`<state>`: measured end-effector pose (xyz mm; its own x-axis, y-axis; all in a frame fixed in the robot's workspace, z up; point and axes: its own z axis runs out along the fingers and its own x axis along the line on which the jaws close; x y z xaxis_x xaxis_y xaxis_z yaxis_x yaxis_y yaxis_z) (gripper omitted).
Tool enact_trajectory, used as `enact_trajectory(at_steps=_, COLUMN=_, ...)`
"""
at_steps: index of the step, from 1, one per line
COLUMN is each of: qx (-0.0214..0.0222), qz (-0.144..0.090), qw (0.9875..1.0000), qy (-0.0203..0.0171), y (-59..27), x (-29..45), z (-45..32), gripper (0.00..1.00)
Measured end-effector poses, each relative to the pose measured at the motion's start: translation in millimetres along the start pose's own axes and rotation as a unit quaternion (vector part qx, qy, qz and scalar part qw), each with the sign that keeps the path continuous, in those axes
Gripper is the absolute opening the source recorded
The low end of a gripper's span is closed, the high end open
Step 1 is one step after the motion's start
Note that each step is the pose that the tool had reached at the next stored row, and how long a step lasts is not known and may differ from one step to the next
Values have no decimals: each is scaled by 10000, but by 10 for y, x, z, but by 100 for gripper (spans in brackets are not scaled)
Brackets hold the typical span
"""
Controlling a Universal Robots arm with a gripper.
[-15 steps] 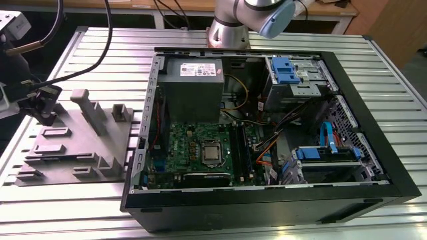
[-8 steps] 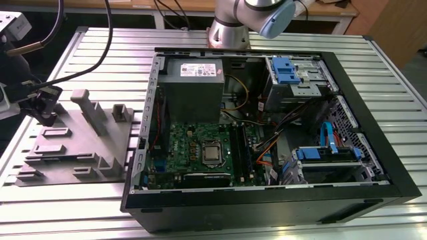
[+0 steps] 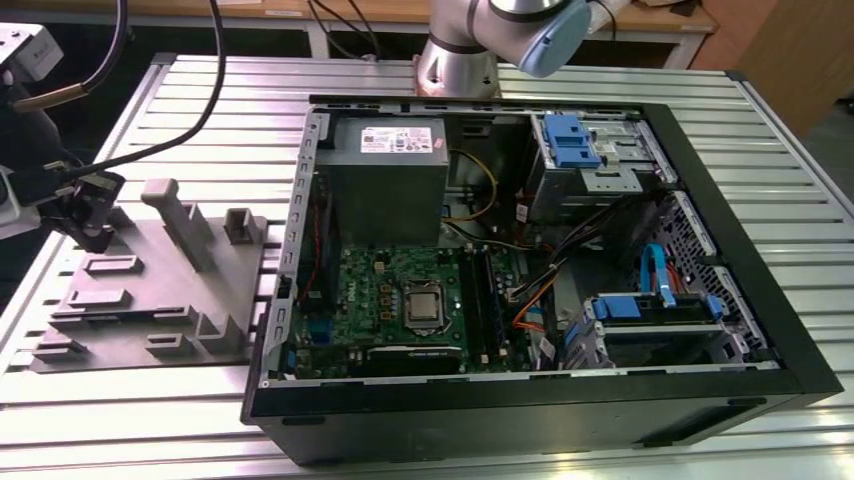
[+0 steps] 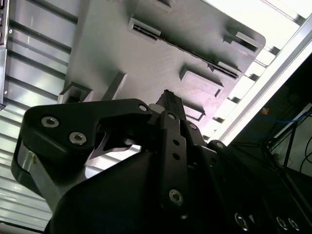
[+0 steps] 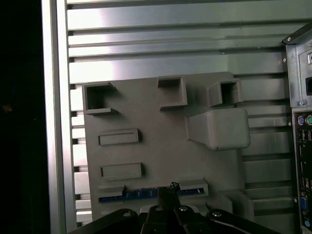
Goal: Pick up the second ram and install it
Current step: 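Pick up the second ram and move it above second insertion slot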
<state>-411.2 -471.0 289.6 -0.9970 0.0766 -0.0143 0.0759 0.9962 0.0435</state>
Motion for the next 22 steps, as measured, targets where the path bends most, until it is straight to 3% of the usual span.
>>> enact_trajectory(at_steps=5, qx=-5, qz=-384, qw=9993, qy=17, y=0, x=1, z=10, gripper=10)
enact_trajectory(at_steps=11, qx=-13, qz=-931, qw=9956, qy=41, y=-1, x=1, z=29, gripper=10)
enact_trajectory(at_steps=17, qx=-20, qz=-1471, qw=9891, qy=65, y=-2, x=2, z=49, gripper=10)
enact_trajectory(at_steps=22, qx=-27, qz=-1921, qw=9813, qy=85, y=-3, x=2, z=66, gripper=10)
